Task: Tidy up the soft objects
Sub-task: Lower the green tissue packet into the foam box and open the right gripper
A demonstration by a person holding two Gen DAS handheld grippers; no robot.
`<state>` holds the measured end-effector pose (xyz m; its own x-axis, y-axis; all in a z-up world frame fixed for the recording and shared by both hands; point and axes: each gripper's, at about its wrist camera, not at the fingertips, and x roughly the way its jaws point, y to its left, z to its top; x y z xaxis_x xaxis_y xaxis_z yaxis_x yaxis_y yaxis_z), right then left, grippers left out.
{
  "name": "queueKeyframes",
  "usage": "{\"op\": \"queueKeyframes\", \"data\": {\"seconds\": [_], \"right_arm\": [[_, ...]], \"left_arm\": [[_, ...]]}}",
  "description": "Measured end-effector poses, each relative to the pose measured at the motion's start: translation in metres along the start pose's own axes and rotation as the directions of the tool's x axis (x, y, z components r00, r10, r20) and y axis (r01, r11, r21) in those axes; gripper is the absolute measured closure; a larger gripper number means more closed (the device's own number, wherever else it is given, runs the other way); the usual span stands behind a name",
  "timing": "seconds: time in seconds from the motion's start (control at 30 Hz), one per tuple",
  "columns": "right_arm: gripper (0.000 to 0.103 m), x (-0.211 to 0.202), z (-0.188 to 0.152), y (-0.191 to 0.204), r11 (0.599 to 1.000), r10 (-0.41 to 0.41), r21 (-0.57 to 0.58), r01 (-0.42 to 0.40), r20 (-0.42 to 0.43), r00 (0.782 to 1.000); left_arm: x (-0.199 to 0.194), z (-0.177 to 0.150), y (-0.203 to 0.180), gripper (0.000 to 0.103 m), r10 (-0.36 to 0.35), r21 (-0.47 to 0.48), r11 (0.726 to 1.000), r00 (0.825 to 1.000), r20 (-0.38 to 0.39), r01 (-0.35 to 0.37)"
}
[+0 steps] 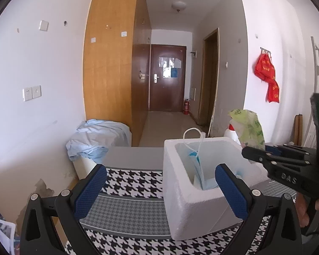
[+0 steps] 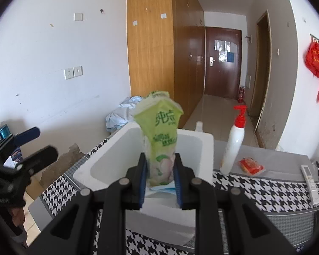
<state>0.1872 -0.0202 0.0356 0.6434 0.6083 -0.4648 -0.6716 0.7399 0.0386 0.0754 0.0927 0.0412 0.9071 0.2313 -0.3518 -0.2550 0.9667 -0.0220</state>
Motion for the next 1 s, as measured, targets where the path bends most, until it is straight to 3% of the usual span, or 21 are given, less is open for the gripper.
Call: {"op": "queueKeyframes", "data": {"seconds": [0.63, 0.73, 0.8, 0.9, 1.0], "right_arm": [[0.075, 0.038, 0.007, 0.007, 1.000, -0.010, -0.018, 0.009, -0.064, 0.998], [0.065, 0.043, 0.006, 0.008, 1.000, -0.008, -0.016, 0.007, -0.084, 0.996], [0.047, 0.045, 0.005, 0.010, 1.000, -0.006, -0.018, 0.004, -0.095, 0.995], [0.027, 0.043, 0.003, 0.009, 1.000, 0.000, 0.002, 0.001, -0.087, 0.996], [0.024, 0.037, 0.003, 0.006, 1.000, 0.004, 0.018, -0.003, -0.072, 0.997]], "left_arm": [[-0.009, -0.019, 0.008, 0.001, 0.051, -0.007, 0.999, 0.999, -0.005, -0.051], [-0.011, -0.021, 0.010, 0.001, 0.048, -0.017, 0.999, 0.999, -0.008, -0.049], [-0.011, -0.022, 0.011, 0.001, 0.049, -0.018, 0.999, 0.999, -0.009, -0.049], [-0.012, -0.022, 0.011, 0.001, 0.045, -0.013, 0.999, 0.999, -0.012, -0.045], [-0.013, -0.021, 0.010, 0.001, 0.044, -0.009, 0.999, 0.999, -0.010, -0.044]]}}
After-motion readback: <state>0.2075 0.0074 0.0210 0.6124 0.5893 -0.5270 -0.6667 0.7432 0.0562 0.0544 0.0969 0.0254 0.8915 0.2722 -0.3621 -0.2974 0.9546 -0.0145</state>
